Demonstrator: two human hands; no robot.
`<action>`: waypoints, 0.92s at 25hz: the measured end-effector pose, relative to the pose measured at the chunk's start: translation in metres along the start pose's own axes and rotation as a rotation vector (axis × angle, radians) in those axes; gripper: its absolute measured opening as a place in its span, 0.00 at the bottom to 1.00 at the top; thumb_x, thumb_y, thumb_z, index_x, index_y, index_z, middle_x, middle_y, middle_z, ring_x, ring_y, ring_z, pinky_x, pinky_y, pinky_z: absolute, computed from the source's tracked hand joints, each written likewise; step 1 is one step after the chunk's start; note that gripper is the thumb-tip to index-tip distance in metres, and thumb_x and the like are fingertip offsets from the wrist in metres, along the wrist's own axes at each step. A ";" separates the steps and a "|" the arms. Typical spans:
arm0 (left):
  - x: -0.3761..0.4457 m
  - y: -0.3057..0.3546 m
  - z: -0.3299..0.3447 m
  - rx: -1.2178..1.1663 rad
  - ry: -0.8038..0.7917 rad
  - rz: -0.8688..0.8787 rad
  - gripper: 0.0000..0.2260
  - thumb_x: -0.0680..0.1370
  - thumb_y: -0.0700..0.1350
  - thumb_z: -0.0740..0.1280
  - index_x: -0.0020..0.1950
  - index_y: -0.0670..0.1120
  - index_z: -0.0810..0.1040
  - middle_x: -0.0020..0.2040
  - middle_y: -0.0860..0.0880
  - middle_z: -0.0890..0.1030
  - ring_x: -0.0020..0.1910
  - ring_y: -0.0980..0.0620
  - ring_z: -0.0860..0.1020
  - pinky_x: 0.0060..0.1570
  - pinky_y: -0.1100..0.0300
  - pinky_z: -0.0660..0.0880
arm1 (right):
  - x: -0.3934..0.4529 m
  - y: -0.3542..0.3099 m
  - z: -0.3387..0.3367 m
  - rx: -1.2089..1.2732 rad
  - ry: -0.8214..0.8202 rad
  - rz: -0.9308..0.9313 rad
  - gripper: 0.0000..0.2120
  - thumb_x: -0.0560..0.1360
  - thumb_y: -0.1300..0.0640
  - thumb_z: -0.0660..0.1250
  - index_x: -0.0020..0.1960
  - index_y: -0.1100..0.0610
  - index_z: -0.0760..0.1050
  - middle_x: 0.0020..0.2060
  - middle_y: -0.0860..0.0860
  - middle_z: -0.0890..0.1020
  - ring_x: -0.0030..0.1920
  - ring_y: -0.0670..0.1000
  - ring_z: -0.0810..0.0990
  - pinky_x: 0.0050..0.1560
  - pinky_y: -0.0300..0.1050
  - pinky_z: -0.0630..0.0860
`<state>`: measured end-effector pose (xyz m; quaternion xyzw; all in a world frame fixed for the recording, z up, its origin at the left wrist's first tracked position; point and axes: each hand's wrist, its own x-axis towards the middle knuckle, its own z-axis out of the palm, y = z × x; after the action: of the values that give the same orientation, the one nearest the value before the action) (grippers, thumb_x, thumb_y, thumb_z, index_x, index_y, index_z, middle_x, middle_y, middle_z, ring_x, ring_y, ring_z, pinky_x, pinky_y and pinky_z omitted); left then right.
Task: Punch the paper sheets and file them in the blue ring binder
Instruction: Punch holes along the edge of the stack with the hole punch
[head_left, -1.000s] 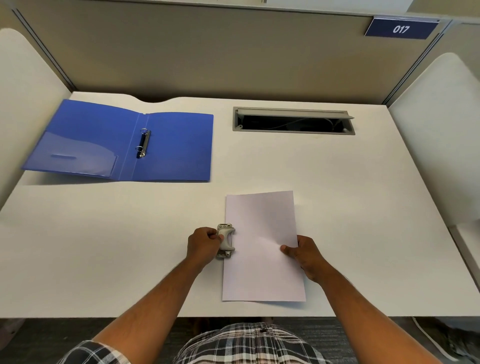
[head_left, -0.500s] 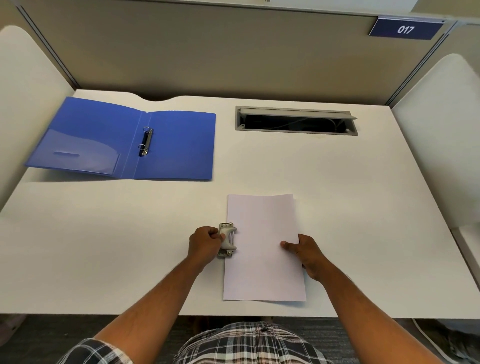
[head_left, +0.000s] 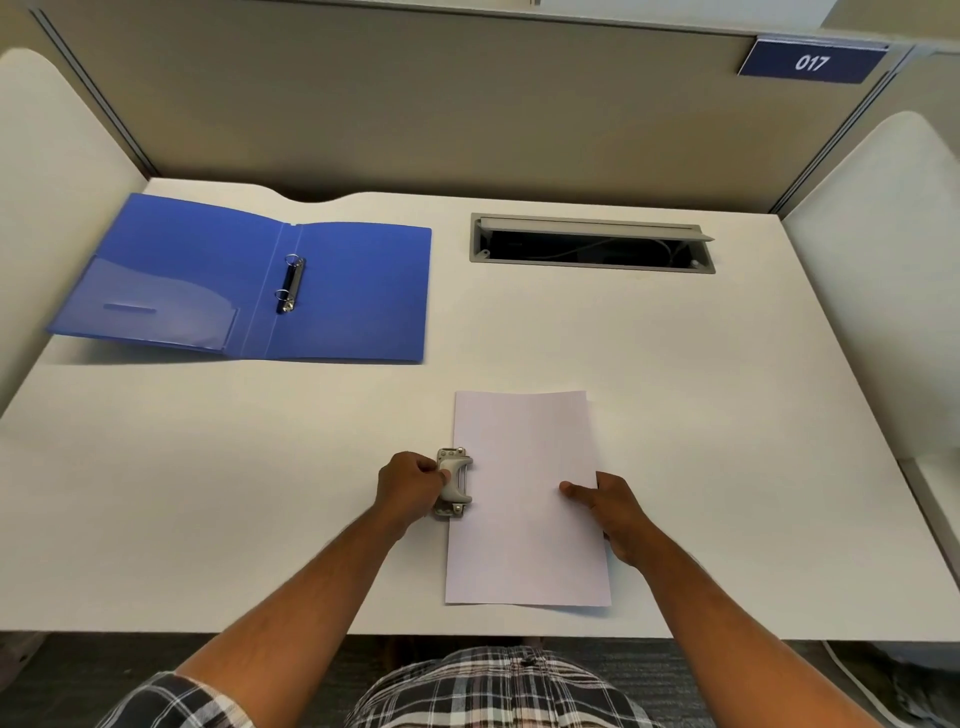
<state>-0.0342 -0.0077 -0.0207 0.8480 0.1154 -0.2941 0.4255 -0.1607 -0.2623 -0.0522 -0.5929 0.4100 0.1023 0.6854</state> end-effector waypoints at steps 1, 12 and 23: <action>0.003 0.001 -0.001 -0.001 -0.021 -0.022 0.05 0.71 0.46 0.74 0.38 0.47 0.82 0.41 0.47 0.84 0.46 0.45 0.84 0.49 0.49 0.82 | 0.001 0.001 0.000 0.000 0.005 0.002 0.10 0.74 0.59 0.75 0.56 0.58 0.83 0.48 0.55 0.88 0.47 0.57 0.88 0.44 0.48 0.82; 0.020 0.010 -0.016 -0.039 -0.080 -0.158 0.25 0.56 0.52 0.85 0.40 0.34 0.84 0.33 0.42 0.85 0.33 0.43 0.85 0.40 0.49 0.84 | 0.012 0.010 -0.002 -0.043 0.044 -0.005 0.13 0.72 0.58 0.77 0.57 0.57 0.83 0.48 0.54 0.88 0.49 0.59 0.87 0.55 0.58 0.83; 0.026 0.002 -0.012 0.143 -0.021 -0.010 0.17 0.60 0.53 0.83 0.30 0.41 0.84 0.24 0.46 0.82 0.27 0.50 0.83 0.40 0.56 0.83 | 0.014 0.012 -0.002 -0.061 0.057 -0.009 0.11 0.72 0.57 0.77 0.54 0.56 0.84 0.46 0.54 0.89 0.47 0.59 0.88 0.52 0.57 0.84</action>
<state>-0.0076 -0.0006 -0.0293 0.8725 0.0941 -0.3125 0.3637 -0.1600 -0.2657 -0.0703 -0.6180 0.4234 0.0950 0.6556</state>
